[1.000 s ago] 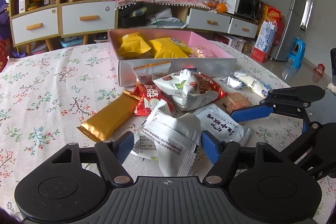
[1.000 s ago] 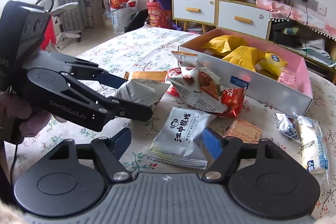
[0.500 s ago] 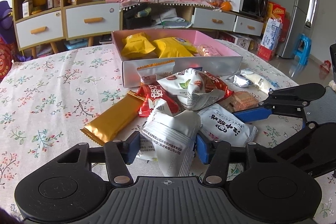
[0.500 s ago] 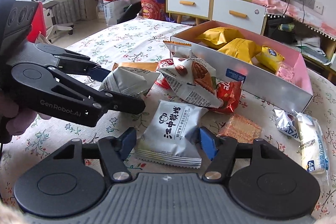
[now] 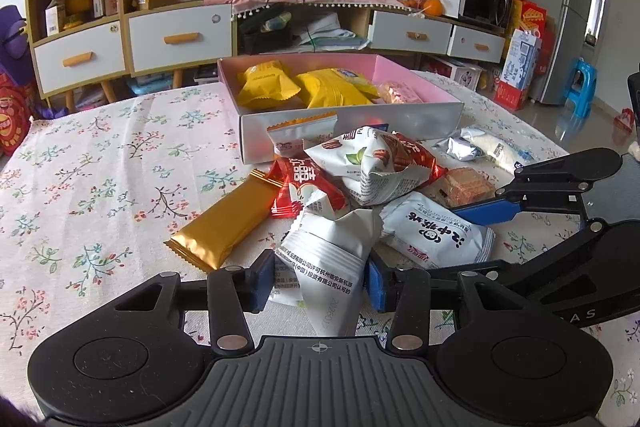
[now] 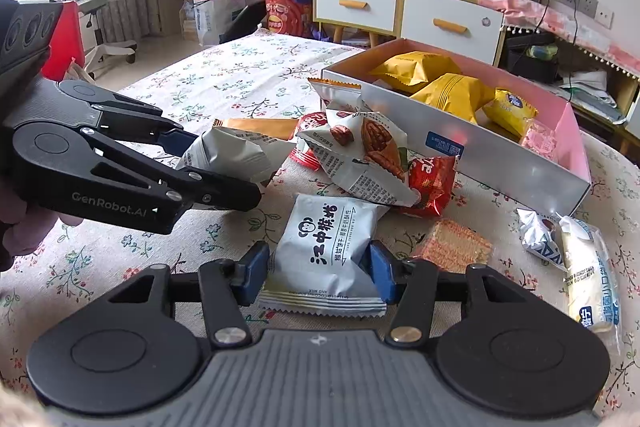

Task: Organize snacks
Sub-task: 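Carry both white packets toward the pink box and lower them inside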

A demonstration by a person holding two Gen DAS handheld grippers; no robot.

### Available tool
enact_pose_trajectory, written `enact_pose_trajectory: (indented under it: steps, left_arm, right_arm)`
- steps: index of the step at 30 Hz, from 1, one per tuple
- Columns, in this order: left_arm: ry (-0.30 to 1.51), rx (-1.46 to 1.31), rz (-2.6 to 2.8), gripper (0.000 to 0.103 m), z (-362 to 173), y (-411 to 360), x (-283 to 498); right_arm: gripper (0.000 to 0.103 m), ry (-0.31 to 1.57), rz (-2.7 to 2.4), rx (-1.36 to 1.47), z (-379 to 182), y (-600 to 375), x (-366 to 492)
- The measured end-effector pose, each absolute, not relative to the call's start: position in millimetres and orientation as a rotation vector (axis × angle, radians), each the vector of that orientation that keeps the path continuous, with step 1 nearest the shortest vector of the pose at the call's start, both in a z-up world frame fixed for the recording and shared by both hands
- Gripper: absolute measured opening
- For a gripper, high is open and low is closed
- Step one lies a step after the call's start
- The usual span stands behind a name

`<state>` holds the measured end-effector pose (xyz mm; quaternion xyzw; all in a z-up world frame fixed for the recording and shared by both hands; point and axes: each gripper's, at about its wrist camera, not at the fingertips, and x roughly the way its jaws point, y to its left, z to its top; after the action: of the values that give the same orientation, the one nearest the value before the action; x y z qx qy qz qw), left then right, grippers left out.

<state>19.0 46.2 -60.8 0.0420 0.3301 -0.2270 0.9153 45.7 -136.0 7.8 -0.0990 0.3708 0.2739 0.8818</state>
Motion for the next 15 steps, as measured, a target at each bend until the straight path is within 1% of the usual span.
enact_pose_trajectory:
  steps: [15]
  left_arm:
    - [0.728,0.081,-0.420,0.043,-48.5,54.5,17.2]
  right_arm:
    - [0.050,0.775,0.586,-0.196,20.7,-132.0,44.0]
